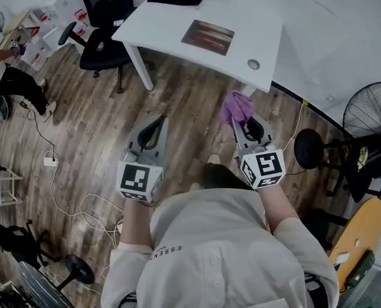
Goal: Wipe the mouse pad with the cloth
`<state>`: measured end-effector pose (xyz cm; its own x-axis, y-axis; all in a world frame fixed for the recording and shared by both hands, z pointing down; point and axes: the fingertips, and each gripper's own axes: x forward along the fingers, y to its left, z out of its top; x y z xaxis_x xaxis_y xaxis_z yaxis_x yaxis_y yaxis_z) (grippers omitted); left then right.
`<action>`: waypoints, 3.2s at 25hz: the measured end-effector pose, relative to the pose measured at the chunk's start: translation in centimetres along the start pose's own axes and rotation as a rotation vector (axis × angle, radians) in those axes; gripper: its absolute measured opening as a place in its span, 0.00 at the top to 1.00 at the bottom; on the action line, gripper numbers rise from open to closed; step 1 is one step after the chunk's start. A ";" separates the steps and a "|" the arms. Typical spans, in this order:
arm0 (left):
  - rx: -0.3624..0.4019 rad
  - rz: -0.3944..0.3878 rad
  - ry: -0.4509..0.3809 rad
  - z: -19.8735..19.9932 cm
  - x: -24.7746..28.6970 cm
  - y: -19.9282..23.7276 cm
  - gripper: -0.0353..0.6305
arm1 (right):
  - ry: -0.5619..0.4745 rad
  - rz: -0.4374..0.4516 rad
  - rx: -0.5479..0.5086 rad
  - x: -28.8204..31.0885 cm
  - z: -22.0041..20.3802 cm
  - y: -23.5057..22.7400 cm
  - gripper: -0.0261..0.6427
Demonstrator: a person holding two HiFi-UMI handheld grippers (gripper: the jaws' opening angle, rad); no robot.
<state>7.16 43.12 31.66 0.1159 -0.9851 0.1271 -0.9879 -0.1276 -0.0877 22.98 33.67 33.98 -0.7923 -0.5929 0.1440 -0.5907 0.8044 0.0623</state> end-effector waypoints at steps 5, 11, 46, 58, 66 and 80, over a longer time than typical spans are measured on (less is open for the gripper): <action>0.001 0.036 0.030 -1.2 2.4 2.8 0.94 | 0.024 0.047 0.020 4.7 -1.3 -0.8 0.83; 0.006 0.096 0.029 -0.5 9.1 7.2 0.94 | 0.017 0.119 0.032 12.6 -0.6 -4.2 0.83; 0.018 -0.245 0.144 -1.1 48.9 23.6 0.95 | 0.257 -0.082 0.220 44.3 -3.2 -25.7 0.83; -0.008 -0.482 0.163 -5.7 56.3 29.4 0.94 | 0.533 -0.085 0.309 54.1 -10.2 -23.4 0.83; -0.041 -0.554 0.207 -9.1 59.0 33.0 0.94 | 0.669 -0.052 0.353 59.7 -14.4 -21.1 0.83; -0.057 -0.608 0.226 -9.6 59.7 32.6 0.94 | 0.728 -0.034 0.448 61.8 -16.9 -20.9 0.83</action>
<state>-19.13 -18.76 45.82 0.6381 -0.6896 0.3426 -0.7573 -0.6426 0.1170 -11.08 -19.15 58.25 -0.5684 -0.3222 0.7571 -0.7382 0.6060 -0.2963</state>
